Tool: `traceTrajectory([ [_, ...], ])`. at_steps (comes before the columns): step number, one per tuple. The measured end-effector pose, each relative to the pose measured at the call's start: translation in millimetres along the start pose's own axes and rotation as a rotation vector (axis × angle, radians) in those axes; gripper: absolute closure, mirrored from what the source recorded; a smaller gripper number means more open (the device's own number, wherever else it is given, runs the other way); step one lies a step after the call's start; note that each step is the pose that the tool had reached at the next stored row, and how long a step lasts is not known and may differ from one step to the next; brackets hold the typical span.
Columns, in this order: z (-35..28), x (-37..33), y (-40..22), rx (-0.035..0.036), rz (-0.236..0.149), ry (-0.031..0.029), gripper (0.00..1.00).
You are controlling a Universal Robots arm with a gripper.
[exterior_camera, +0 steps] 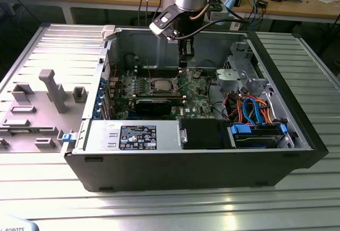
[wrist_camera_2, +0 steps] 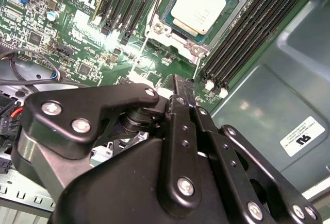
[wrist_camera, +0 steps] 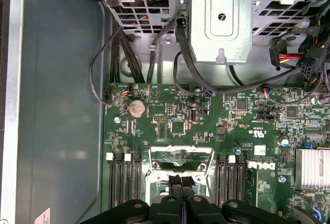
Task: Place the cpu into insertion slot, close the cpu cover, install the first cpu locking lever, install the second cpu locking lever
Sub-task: 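Close the cpu cover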
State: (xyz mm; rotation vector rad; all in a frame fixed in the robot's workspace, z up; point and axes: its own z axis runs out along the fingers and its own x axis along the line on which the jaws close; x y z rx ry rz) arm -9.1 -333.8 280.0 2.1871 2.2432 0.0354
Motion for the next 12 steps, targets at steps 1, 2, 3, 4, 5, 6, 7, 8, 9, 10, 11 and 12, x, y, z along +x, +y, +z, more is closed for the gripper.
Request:
traceTrajectory([
  [1, 0.0, 0.0, 0.2, 0.0, 0.0, 0.0, 0.89],
  [2, 0.0, 0.0, 0.6, 0.0, 0.0, 0.0, 0.89],
  [3, 0.0, 0.0, 0.8, 0.0, 0.0, 0.0, 0.89],
  [4, 0.0, 0.0, 0.9, 0.0, 0.0, 0.0, 0.89],
  [5, 0.0, 0.0, 1.1, 0.0, 0.0, 0.0, 0.89],
  [6, 0.1, 0.0, 1.5, 0.0, 0.0, -0.0001, 0.89],
  [7, 0.1, 0.0, 1.9, 0.0, 0.0, 0.0, 0.89],
  [8, 0.1, -0.1, 2.2, 0.0, 0.0, 0.0, 0.89],
  [9, 0.1, -0.1, 2.8, -0.0001, 0.0, 0.0, 0.89],
  [10, 0.1, -0.1, 3.2, 0.0, 0.0, 0.0, 0.89],
  [11, 0.1, -0.1, 3.2, 0.0, 0.0, 0.0, 0.89],
  [12, 0.1, -0.1, 3.4, 0.0, 0.0, 0.0, 0.89],
])
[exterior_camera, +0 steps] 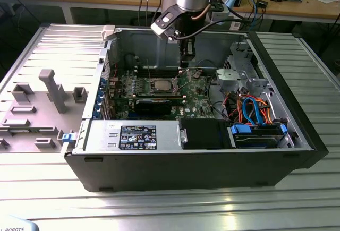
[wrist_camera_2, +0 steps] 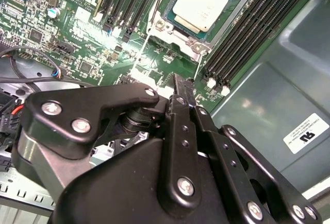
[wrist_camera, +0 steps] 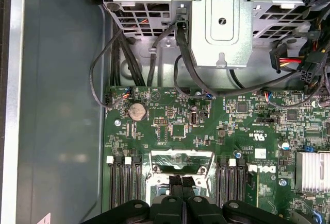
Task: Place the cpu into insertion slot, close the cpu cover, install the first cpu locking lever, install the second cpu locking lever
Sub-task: 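Close the cpu cover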
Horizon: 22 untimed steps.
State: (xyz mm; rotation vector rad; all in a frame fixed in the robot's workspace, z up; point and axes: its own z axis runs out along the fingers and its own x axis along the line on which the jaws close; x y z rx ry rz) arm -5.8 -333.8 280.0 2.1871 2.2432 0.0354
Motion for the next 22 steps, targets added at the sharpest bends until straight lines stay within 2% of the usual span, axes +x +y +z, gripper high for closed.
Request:
traceTrajectory([
  [22, 0.1, -0.2, 6.8, 0.0, 0.0, 0.0, 0.89],
])
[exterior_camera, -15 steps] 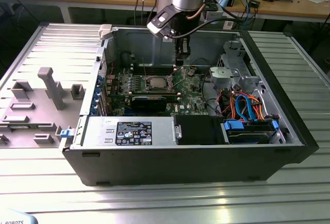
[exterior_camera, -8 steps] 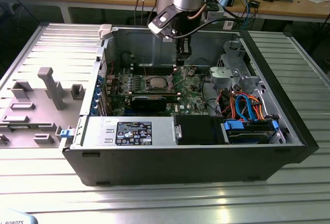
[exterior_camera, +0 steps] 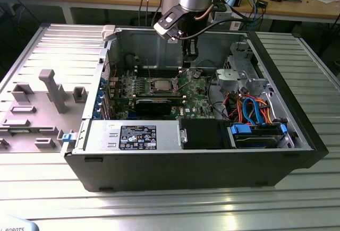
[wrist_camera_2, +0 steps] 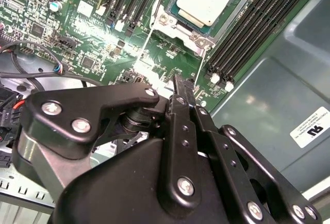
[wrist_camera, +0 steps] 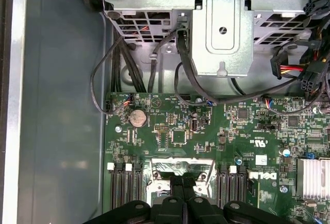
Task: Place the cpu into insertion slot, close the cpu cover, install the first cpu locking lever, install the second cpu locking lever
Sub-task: 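Close the cpu cover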
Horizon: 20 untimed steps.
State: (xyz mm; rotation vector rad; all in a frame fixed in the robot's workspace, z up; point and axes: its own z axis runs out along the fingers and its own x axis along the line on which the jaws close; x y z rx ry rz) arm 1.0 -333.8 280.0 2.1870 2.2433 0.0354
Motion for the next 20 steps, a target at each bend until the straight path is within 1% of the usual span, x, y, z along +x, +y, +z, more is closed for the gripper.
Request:
traceTrajectory([
  [20, 0.1, -0.1, 4.9, 0.0, 0.0, 0.0, 0.89],
])
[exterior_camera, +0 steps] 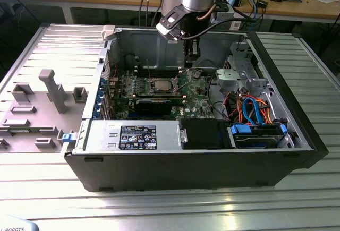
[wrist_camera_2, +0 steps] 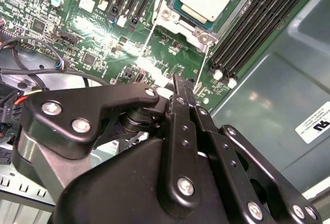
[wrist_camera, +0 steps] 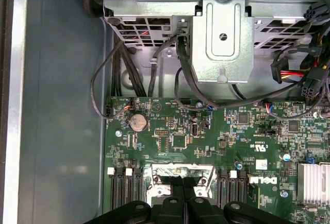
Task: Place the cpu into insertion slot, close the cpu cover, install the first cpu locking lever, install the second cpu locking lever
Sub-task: 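Close the cpu cover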
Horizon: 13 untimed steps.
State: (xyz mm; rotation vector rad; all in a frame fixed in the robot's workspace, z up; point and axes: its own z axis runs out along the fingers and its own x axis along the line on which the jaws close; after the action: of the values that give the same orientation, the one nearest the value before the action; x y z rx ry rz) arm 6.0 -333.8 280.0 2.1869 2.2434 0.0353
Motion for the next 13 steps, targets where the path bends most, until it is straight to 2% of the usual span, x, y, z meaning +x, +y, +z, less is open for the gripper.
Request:
traceTrajectory([
  [13, 0.3, -0.1, 2.5, 0.0, 0.0, 0.0, 0.89],
])
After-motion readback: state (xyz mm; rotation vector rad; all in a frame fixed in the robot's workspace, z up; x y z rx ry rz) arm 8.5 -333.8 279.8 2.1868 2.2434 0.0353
